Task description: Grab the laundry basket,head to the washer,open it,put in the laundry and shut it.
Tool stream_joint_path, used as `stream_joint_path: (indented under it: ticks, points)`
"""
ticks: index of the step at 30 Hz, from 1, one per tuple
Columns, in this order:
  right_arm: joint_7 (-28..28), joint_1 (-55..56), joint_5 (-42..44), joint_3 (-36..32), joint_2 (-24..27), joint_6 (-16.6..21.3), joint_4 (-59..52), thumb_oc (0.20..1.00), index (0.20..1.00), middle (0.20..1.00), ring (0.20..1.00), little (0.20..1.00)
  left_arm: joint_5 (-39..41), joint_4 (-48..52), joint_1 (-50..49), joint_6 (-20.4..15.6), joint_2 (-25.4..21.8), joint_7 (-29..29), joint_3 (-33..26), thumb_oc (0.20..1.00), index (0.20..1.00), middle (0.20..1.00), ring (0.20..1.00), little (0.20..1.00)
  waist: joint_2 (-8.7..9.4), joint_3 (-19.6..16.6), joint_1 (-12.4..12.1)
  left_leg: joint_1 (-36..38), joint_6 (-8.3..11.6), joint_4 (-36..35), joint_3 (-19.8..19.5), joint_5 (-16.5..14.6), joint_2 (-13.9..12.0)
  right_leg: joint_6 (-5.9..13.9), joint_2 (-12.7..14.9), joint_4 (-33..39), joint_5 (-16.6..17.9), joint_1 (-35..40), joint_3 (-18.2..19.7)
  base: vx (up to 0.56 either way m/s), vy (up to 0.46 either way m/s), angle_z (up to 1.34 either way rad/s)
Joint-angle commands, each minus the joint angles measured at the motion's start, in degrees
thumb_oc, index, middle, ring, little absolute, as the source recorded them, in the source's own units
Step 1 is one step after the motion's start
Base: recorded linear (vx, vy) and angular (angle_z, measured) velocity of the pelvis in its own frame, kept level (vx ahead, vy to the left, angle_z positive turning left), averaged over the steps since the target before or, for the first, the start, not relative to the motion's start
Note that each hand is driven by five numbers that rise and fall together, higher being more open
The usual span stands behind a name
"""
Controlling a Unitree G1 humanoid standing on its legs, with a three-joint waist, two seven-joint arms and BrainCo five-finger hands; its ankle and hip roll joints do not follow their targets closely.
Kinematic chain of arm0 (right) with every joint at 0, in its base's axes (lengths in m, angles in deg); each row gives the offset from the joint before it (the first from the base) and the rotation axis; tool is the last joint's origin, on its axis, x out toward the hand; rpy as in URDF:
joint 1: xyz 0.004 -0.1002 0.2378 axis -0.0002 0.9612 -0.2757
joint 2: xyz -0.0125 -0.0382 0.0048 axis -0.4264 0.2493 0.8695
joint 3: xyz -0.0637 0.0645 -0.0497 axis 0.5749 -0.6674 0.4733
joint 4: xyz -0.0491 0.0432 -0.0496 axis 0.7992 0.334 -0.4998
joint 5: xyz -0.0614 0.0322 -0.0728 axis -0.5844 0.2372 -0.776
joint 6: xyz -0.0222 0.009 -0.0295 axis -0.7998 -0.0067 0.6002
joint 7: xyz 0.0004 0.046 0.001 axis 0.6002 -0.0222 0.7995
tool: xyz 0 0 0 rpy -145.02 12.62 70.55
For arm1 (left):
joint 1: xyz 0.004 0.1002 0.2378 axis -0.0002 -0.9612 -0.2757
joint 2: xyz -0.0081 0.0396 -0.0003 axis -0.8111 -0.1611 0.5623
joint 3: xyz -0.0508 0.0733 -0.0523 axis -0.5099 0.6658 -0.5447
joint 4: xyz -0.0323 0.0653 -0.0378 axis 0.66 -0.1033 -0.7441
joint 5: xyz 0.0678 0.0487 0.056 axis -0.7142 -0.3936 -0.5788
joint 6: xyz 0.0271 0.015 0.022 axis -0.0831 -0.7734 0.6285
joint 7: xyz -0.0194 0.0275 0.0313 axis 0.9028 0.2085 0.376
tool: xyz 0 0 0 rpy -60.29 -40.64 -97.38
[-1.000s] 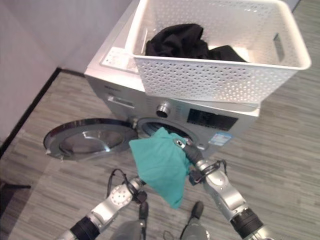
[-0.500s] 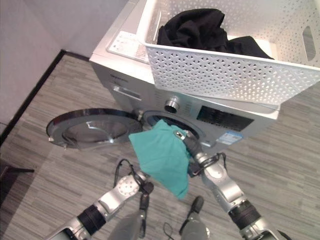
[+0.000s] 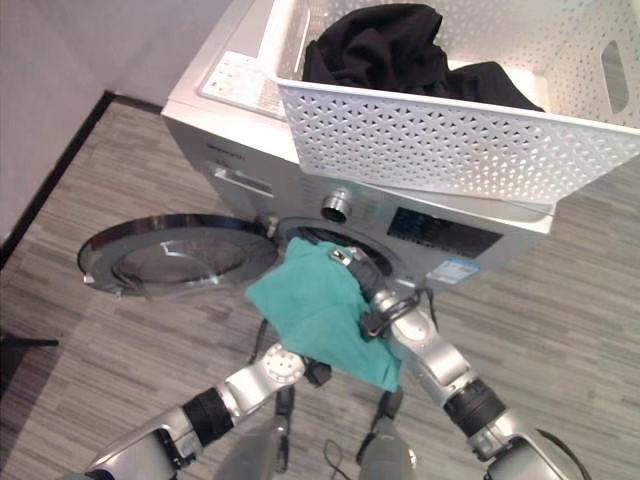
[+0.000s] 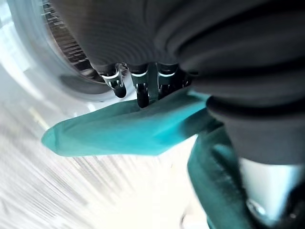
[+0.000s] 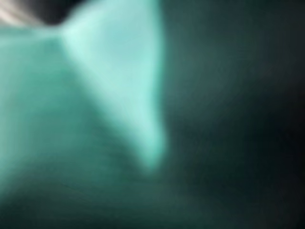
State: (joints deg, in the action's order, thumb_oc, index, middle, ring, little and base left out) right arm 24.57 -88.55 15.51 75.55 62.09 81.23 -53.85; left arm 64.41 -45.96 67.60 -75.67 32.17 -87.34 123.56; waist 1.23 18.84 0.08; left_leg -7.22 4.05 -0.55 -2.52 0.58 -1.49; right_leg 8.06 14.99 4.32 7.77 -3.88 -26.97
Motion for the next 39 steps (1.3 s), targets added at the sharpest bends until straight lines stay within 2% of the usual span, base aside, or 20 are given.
stream_joint_path:
  ticks: [1, 7, 15, 20, 21, 24, 32, 34, 39]
  points:
    - [-1.09, -5.17, 2.04, 2.5, -5.03, 5.37, -4.44, 0.2, 0.2, 0.2, 0.2, 0.2, -14.07, 3.61, 6.23, -5.91, 2.79, -0.37, 3.66, 1.0, 1.0, 1.0, 1.0, 1.0, 2.28, -0.64, -1.08, 3.3, 1.05, 0.89, 5.23, -5.74, -5.72, 2.12, 4.92, -4.21, 0.2, -7.1, 7.28, 0.0, 0.0, 0.0]
    - [-1.75, -3.54, -0.34, 0.96, -3.6, 4.37, -5.39, 0.2, 0.2, 0.2, 0.2, 0.2, -15.47, 4.91, 3.21, -4.61, -0.23, 1.25, -1.35, 1.0, 1.0, 1.0, 1.0, 1.0, 2.34, 0.17, -1.03, 3.03, 0.93, 1.03, 5.22, -5.78, -5.61, 2.19, 4.9, -4.32, 0.27, -7.91, 8.07, 0.0, 0.0, 0.0]
    - [-1.94, -3.27, -0.44, 1.27, -2.94, 3.4, -5.62, 0.2, 0.2, 0.2, 0.2, 0.2, -15.58, -3.52, -3.71, -1.83, 1.39, 4.69, -4.58, 1.0, 1.0, 1.0, 1.0, 1.0, 2.81, 0.57, -1.36, 3.24, 0.37, 0.24, 5.75, -5.65, -5.59, 1.91, 4.32, -4.53, 0.56, -9.9, 10.06, -0.01, 0.013, -0.11]
    - [-1.68, -3.05, -1.98, 2.41, -2.41, 1.93, -5.24, 0.2, 0.2, 0.2, 0.2, 0.2, -7.21, -8.13, -9.61, 0.32, 3.82, 5.8, -8.23, 1.0, 1.0, 1.0, 1.0, 1.0, 2.92, 0.37, -1.53, 3.64, 0.16, -0.2, 6.06, -5.41, -5.62, 1.68, 4.17, -4.45, 0.73, -9.87, 10.26, 0.01, -0.003, -0.1]
    - [-1.94, -3.0, -2.01, 2.85, -1.66, 1.53, -5.58, 0.2, 0.2, 0.2, 0.2, 0.2, -2.54, -9.03, -11.24, 0.65, 4.23, 5.7, -9.89, 1.0, 1.0, 1.0, 1.0, 1.0, 2.78, 0.29, -1.58, 3.91, 0.19, -0.27, 6.23, -5.53, -5.75, 1.6, 3.93, -4.54, 0.48, -9.65, 10.26, 0.01, -0.006, -0.05]
    - [-2.34, -2.76, -1.49, 3.1, -0.76, 1.14, -6.22, 0.2, 0.2, 0.2, 0.2, 0.2, 0.54, -9.08, -12.22, 0.95, 3.89, 5.37, -11.26, 1.0, 1.0, 1.0, 1.0, 1.0, 2.88, -0.06, -1.41, 3.83, 0.17, -0.49, 6.23, -5.2, -5.58, 1.55, 4.0, -4.4, 0.58, -9.77, 10.3, 0.02, 0.004, -0.05]
    - [-4.79, 1.48, -1.65, 0.39, 4.19, 0.66, -9.15, 0.2, 0.2, 0.2, 0.2, 0.2, 6.32, -3.49, -18.69, 0.28, -2.06, 4.7, -19.12, 1.0, 1.0, 1.0, 1.0, 1.0, 2.2, -0.88, -1.46, 4.76, 0.18, -1.01, 6.34, -5.12, -5.48, 1.67, 3.88, -4.14, 0.69, -9.13, 10.34, 0.02, 0.004, -0.04]
    - [-5.44, 3.01, -2.47, -1.34, 5.5, 0.53, -9.18, 0.2, 0.2, 0.2, 0.2, 0.2, 9.44, 1.64, -21.65, -0.2, -5.06, 3.9, -22.0, 1.0, 1.0, 1.0, 1.0, 1.0, 1.62, -0.91, -1.74, 4.89, 0.32, -0.9, 6.33, -5.28, -5.64, 1.78, 3.81, -4.06, 0.54, -8.71, 10.07, 0.03, 0.002, -0.08]
    - [-6.09, 5.04, -3.59, -3.93, 6.51, 0.24, -9.28, 0.2, 0.2, 0.2, 0.2, 0.2, 13.9, 10.05, -25.11, -0.43, -8.85, 1.17, -23.98, 1.0, 1.0, 1.0, 1.0, 1.0, 1.25, -0.89, -2.1, 4.17, 0.47, -0.42, 6.18, -5.2, -5.51, 1.99, 4.03, -3.42, 0.85, -8.25, 9.59, 0.0, -0.005, 0.0]
